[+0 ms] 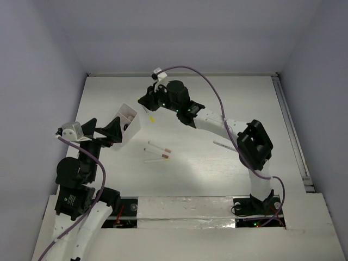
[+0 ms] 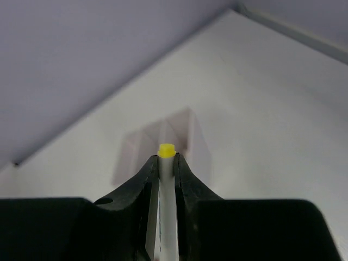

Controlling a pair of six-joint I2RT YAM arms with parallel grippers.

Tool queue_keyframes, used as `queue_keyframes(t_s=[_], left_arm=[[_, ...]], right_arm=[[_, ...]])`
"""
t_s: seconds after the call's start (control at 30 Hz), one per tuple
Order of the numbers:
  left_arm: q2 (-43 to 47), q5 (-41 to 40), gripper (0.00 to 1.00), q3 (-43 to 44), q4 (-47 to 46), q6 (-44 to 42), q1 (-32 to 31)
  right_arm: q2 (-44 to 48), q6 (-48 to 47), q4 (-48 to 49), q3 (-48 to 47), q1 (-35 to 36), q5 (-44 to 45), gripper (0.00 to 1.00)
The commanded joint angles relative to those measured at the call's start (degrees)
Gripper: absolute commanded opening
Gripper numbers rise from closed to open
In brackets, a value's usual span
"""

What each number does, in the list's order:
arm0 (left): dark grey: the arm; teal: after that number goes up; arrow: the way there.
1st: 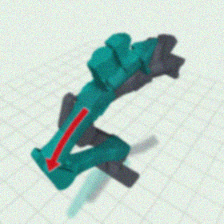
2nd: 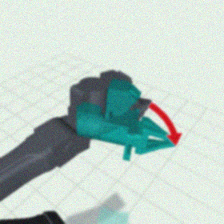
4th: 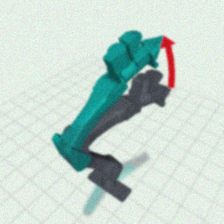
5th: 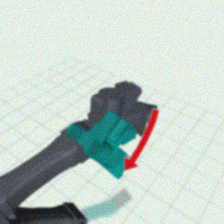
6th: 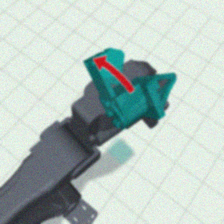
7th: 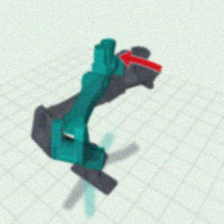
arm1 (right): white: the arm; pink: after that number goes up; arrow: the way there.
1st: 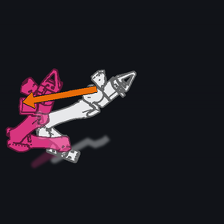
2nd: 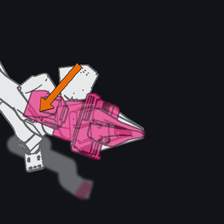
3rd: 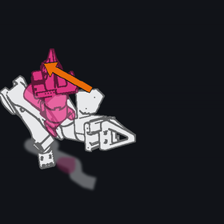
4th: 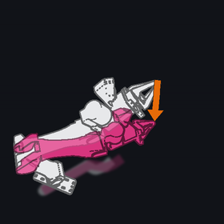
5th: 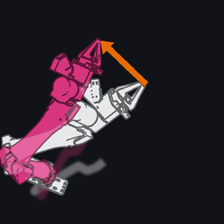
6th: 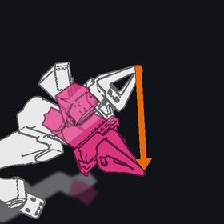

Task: Sort the stationery into containers
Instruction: Place the pen in the storage box.

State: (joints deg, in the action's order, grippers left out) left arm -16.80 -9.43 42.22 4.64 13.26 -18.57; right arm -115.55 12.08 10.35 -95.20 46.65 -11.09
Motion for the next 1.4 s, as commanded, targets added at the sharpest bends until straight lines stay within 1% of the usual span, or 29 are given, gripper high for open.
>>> queue_keyframes(t_s=[0.0, 0.07, 0.1, 0.17, 0.2, 0.23, 0.33, 0.4, 0.43, 0.57, 0.77, 0.93, 1.23, 1.33, 1.37], left_arm=[[-0.34, -1.91, 0.99, -0.21, -2.19, 0.72, 0.81], [-0.17, -1.82, 0.99, -0.21, -2.36, 0.98, 0.81], [-0.17, -1.82, 0.99, -0.2, -2.36, 0.98, 1.34], [0.18, -1.82, 0.99, -0.12, -2.27, 1.07, 1.34], [0.53, -1.91, 0.99, -0.12, -2.27, 1.16, 1.34], [0.8, -2.17, 0.99, -0.29, -2.45, 1.16, 1.34], [0.89, -2.26, 0.99, -0.2, -2.54, 1.07, 1.87], [0.71, -2.35, 0.99, -0.2, -2.62, 1.16, 1.87], [0.37, -2.35, 0.99, -0.29, -2.71, 1.16, 1.87], [0.01, -1.73, 0.99, -0.2, -2.8, 1.16, 1.87], [0.45, -1.64, 0.99, -0.2, -2.8, 1.07, 1.87], [0.27, -1.29, 0.99, -0.2, -2.8, 0.98, 1.87], [0.54, -1.64, 0.99, -0.12, -2.97, 0.72, 1.87], [0.63, -1.56, 0.99, -0.2, -2.89, 0.81, 1.87], [0.63, -1.47, 0.99, -0.2, -2.89, 0.72, 1.87]], right_arm=[[0.59, 10.13, 20.28, 1.6, 1.25, -9.81, 0.0], [-0.9, 13.13, 24.78, 0.72, 1.77, -12.98, 0.0], [-3.26, 15.32, 28.46, -1.55, 2.47, -13.86, 0.0], [-6.69, 16.22, 30.34, -5.07, 3.35, -14.92, 0.0], [-10.45, 17.09, 30.69, -7.17, 3.97, -15.01, 0.0], [-12.32, 17.8, 31.48, -11.11, 3.97, -15.71, 0.0], [-18.63, 19.04, 35.43, -16.84, 5.02, -15.37, 0.0], [-21.81, 18.86, 34.57, -20.88, 5.03, -15.36, 0.0], [-24.7, 18.69, 34.04, -24.65, 5.03, -15.1, 0.0], [-30.87, 18.95, 31.84, -32.83, 5.03, -15.62, 0.0], [-34.48, 17.19, 29.2, -35.85, 6.34, -15.19, 0.0], [-37.47, 17.28, 29.9, -36.02, 6.34, -13.35, 0.0], [-40.11, 17.98, 29.47, -37.6, 6.87, -13.16, 0.0], [-39.85, 17.72, 29.81, -36.56, 6.87, -13.25, 0.0], [-39.58, 17.63, 30.08, -35.85, 6.87, -13.17, 0.02]])
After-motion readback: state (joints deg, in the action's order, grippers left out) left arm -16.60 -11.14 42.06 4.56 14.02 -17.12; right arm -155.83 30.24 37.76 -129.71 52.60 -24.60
